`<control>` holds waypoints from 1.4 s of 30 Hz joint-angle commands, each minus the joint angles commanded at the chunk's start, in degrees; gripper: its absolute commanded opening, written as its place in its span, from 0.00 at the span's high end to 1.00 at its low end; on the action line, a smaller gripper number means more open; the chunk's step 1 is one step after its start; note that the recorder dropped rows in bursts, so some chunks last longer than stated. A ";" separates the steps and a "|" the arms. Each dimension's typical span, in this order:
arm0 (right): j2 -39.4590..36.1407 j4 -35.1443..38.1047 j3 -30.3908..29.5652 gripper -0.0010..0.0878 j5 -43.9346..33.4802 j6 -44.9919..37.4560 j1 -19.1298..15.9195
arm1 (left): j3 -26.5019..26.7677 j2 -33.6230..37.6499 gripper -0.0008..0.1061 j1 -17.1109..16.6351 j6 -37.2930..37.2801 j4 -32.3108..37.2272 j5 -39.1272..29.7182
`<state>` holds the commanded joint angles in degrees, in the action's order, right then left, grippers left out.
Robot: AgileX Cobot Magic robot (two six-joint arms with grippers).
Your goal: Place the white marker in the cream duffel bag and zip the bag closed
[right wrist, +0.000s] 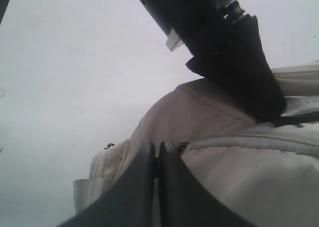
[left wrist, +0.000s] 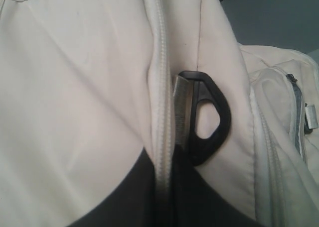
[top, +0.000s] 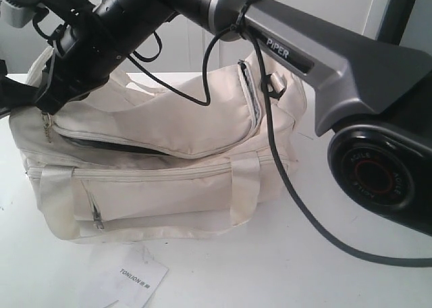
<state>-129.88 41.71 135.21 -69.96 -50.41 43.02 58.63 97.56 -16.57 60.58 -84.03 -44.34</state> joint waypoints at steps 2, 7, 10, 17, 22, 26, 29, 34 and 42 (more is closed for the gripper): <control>0.04 -0.16 0.00 0.99 0.00 0.51 0.24 | 0.00 0.00 0.99 0.00 0.00 -0.45 0.00; 0.04 -0.40 0.00 0.99 0.00 1.19 1.39 | 0.00 0.00 0.99 0.00 -0.18 -0.95 0.35; 0.04 -1.74 0.00 0.99 0.00 1.78 1.85 | 0.00 0.00 0.99 0.00 -0.35 -1.80 0.77; 0.04 -3.40 -1.08 0.99 0.00 4.82 2.09 | 0.00 0.00 0.99 0.00 -0.35 -3.11 0.76; 0.04 -3.40 -2.68 0.99 0.00 5.50 2.09 | 0.00 0.00 0.99 0.00 -0.35 -3.59 0.76; 0.04 -3.40 -2.68 0.99 0.00 7.21 2.43 | 0.00 0.00 0.99 0.00 -0.35 -3.83 0.76; 0.04 -3.40 -2.68 0.99 0.00 7.34 2.91 | 0.00 0.00 0.99 0.00 -0.35 -4.08 0.88; 0.40 -3.40 -2.68 0.99 0.00 7.73 3.18 | 0.00 0.00 0.99 0.00 -0.35 -4.23 1.16; 2.36 -5.11 -2.68 0.99 0.00 7.83 3.18 | 0.00 0.00 0.99 0.00 -0.55 -4.47 1.27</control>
<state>-127.52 36.61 132.53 -69.96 -42.57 46.20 58.63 97.56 -16.57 60.03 -88.49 -43.07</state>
